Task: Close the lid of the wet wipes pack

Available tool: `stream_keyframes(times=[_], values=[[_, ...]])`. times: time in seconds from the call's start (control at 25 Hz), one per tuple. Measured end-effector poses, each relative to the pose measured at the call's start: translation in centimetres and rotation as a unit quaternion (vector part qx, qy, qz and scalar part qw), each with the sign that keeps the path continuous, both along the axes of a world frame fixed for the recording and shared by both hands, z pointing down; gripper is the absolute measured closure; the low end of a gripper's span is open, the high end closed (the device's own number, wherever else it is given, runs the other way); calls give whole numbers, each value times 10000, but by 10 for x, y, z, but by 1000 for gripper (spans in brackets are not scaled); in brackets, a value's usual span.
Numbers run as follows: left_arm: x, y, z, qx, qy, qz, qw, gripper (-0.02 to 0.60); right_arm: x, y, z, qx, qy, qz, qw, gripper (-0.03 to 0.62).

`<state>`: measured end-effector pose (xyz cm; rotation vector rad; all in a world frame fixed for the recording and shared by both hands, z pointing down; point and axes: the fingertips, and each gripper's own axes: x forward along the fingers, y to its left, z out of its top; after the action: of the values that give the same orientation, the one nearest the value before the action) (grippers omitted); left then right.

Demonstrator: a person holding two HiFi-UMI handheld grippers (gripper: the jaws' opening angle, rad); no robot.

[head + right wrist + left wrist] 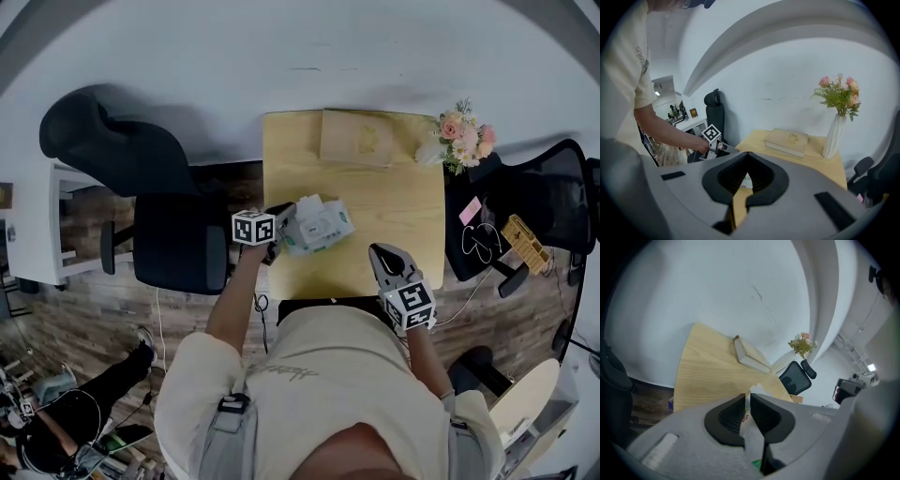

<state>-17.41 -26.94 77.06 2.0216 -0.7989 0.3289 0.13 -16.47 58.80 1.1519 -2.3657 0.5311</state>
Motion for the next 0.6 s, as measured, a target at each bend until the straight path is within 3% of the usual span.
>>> stream_keyframes(times=[0.16,0.44,0.6], values=[[3,5,-16,245,-48,74,9997,542,2,4,0,18,-34,-46,10000,594],[20,25,-46,1000,-714,550,9909,548,7,11,-2,87,-150,-157,9997,594],[29,41,-54,1241,-1014,705,9845,548,10,19,-4,150,-211,-245,9994,594]])
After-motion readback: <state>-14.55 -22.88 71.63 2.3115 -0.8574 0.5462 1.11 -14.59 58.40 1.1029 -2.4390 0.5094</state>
